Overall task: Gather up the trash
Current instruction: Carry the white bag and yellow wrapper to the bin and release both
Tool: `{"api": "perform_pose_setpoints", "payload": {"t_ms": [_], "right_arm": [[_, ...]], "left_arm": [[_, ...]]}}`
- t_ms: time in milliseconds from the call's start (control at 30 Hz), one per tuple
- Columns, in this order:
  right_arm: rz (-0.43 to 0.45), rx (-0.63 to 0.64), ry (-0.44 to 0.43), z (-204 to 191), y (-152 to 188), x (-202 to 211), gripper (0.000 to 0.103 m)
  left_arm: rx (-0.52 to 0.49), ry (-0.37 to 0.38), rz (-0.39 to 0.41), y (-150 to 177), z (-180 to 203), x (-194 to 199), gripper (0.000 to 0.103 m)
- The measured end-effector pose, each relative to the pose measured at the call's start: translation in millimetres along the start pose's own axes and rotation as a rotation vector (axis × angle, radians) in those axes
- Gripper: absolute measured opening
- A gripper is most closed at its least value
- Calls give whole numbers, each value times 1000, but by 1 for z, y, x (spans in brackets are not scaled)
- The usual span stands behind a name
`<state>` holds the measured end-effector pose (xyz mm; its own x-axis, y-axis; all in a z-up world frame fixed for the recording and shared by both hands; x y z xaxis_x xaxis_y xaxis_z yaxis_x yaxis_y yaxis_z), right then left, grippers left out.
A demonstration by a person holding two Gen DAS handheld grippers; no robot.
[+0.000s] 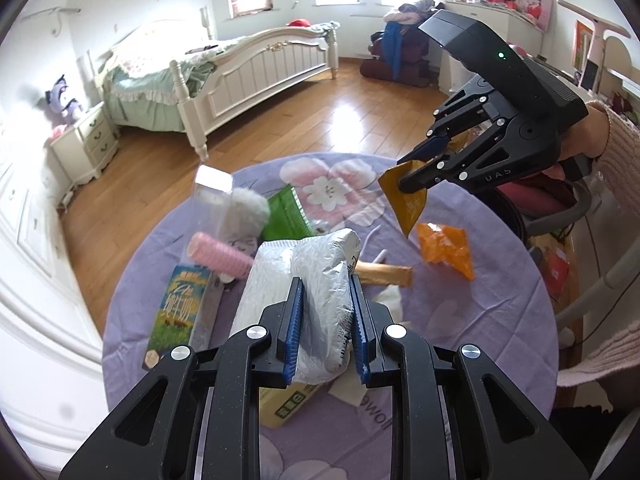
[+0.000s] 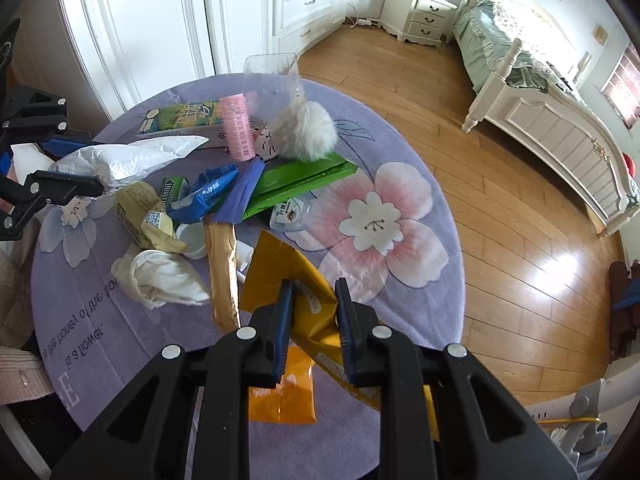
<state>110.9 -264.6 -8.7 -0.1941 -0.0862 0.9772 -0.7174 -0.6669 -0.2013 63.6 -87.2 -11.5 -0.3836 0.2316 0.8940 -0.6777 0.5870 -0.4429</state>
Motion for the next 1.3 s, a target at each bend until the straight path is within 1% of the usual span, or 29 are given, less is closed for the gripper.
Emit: {"api": "perform_pose_setpoints", "payload": {"t_ms": [300, 467, 667, 900, 1100, 1200, 1233, 1300], "right_arm": [[5, -71, 47, 20, 35, 18, 21], [26, -153, 72, 39, 61, 27, 21], [35, -254, 114, 66, 100, 33, 21], [25, -372, 160, 98, 145, 31, 21], [4, -459, 178, 119, 176, 18, 21], [-12, -485, 190, 125, 185, 10, 21], [-19, -482, 204, 124, 185, 8, 21], [-21, -490, 202, 124, 185, 5, 21]], "left_arm": [[-73, 30, 26, -27, 36, 3, 22], [-129, 50, 38, -48, 64, -1, 22], [-193, 98, 57, -80, 102, -11, 22], [-274, 164, 73, -126, 153, -32, 22], [-313, 216, 74, -160, 190, -53, 22], [-327, 229, 66, -175, 205, -66, 22], [-329, 235, 61, -179, 209, -70, 22], [-333, 238, 48, -189, 218, -80, 22]]}}
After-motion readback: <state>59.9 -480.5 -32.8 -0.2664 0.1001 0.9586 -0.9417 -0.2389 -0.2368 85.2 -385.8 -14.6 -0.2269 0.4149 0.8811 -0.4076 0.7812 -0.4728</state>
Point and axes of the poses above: each gripper's, at about its wrist camera, not at the fingertips, and x roughly against the way its jaws point, z to its right, y to its underside, the point moved 3 cm from there along -x, roughly the way its jaws point, and after that the axes turned 14 degrees about -z, right-handed, at the moved point
